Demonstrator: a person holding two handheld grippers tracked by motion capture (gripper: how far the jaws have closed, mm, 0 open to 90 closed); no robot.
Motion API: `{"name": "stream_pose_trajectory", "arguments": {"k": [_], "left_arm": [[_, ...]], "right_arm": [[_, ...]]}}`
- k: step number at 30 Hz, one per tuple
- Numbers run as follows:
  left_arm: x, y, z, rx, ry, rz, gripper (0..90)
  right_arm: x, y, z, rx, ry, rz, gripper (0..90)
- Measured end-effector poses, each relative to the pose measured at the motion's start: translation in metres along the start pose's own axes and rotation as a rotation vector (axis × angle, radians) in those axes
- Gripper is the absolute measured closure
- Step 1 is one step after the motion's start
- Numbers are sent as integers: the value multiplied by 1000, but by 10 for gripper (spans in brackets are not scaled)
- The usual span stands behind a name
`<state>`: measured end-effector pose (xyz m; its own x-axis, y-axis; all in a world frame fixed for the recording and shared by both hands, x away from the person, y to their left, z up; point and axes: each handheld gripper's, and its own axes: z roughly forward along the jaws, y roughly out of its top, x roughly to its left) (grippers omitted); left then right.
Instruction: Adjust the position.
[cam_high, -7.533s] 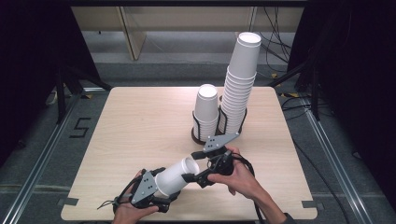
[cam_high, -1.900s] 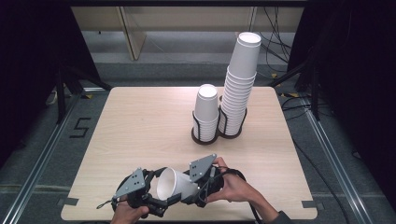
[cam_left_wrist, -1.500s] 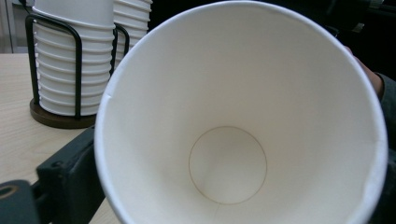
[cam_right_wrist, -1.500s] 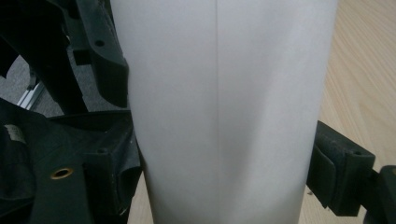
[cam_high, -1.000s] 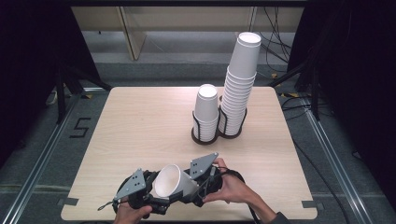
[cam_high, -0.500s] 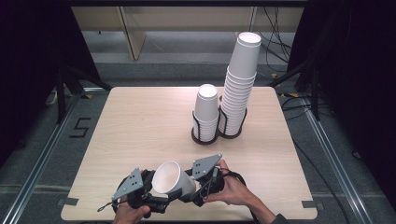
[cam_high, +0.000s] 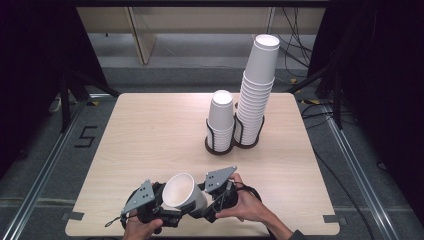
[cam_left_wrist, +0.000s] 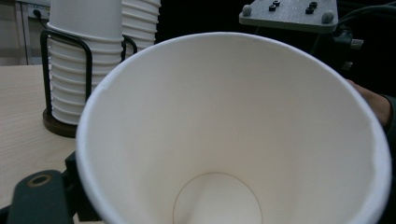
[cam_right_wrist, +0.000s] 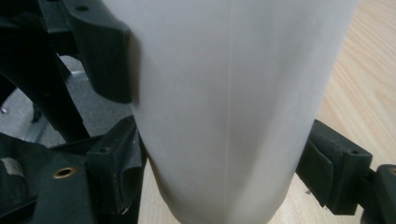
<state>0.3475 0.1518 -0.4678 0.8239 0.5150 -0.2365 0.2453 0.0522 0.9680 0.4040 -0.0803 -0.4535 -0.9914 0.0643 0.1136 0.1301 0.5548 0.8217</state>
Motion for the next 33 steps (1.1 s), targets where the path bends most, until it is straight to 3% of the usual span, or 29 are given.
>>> {"name": "stream_pose_trajectory", "arguments": {"k": [3, 6, 11, 13, 20, 33], "left_arm": [[2, 3, -5, -5, 52, 29, 142], [8, 7, -11, -14, 111, 38, 143], [20, 7, -18, 0, 216, 31, 143], [24, 6, -19, -14, 229, 32, 143], [30, 8, -25, 27, 356, 59, 142], [43, 7, -32, 46, 485, 43, 142]], "right_arm": [[-3, -2, -5, 19, -27, -9, 191], [-10, -8, -16, 30, -99, 15, 170], [-20, -21, -34, 43, -158, 64, 171], [-23, -25, -38, 41, -170, 87, 174], [-26, -33, -51, 41, -233, 108, 183], [-26, -45, -59, 69, -279, 134, 184]]}}
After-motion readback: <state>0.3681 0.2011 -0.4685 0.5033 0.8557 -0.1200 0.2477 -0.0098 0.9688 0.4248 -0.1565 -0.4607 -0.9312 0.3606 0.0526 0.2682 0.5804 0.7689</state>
